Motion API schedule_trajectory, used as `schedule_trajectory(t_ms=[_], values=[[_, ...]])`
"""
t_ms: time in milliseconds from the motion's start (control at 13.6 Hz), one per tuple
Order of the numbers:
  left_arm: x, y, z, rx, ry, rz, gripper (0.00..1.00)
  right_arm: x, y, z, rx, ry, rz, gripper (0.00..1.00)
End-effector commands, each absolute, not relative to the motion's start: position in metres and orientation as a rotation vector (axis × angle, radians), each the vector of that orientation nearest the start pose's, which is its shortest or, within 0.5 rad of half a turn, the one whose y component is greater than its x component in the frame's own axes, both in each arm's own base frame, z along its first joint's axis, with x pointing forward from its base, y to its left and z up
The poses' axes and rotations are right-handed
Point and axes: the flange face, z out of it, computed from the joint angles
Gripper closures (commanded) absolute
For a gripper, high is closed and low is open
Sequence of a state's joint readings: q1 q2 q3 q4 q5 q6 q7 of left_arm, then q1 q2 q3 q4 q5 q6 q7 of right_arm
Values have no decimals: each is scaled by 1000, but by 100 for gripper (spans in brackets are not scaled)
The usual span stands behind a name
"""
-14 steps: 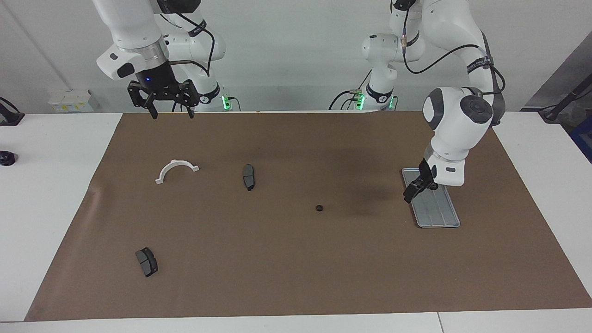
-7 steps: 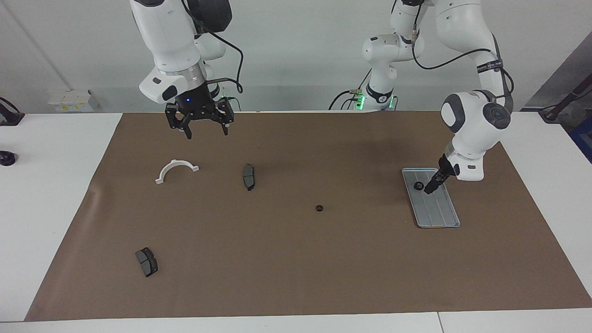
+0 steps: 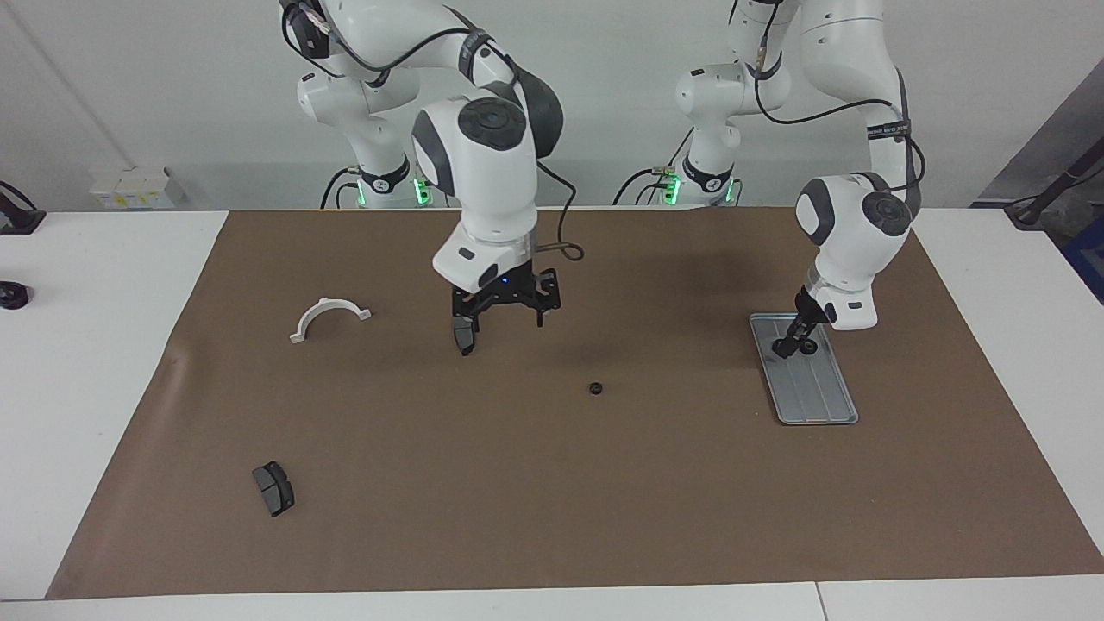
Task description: Place bearing gear from tray to pile
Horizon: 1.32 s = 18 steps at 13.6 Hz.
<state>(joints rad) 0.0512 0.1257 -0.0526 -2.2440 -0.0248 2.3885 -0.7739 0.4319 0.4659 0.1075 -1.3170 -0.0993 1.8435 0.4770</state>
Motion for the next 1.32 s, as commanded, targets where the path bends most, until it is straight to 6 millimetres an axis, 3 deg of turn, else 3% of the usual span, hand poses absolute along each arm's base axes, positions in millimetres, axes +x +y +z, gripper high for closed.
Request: schedule_trajectory(t_ms=[0, 73, 147, 293, 440, 586, 806, 880, 953, 1026, 1246], values=[[526, -6, 314, -2919, -1236, -44, 35, 623, 393, 431, -3149, -79, -169, 0], [525, -9, 313, -2916, -1243, -41, 35, 620, 423, 406, -3162, -77, -196, 0], [525, -13, 312, -2919, -1236, -41, 35, 620, 437, 393, -3162, -53, -236, 0], [525, -15, 310, -2925, -1226, -48, 37, 604, 464, 378, -3153, -81, -243, 0], [526, -12, 306, -2930, -1223, -62, 39, 597, 475, 368, -3138, -60, -256, 0], [526, -12, 305, -2933, -1219, -66, 39, 600, 475, 370, -3114, -50, -287, 0], [526, -11, 304, -2933, -1217, -64, 40, 626, 439, 356, -3101, 17, -300, 0], [526, -10, 304, -2932, -1219, -64, 42, 623, 439, 347, -3100, 12, -295, 0], [526, -10, 303, -2930, -1221, -60, 51, 618, 443, 337, -3093, -6, -299, 0], [526, -9, 303, -2931, -1218, -60, 66, 614, 441, 328, -3105, -13, -284, 0], [526, -8, 303, -2931, -1218, -60, 100, 608, 449, 324, -3100, -35, -285, 0]])
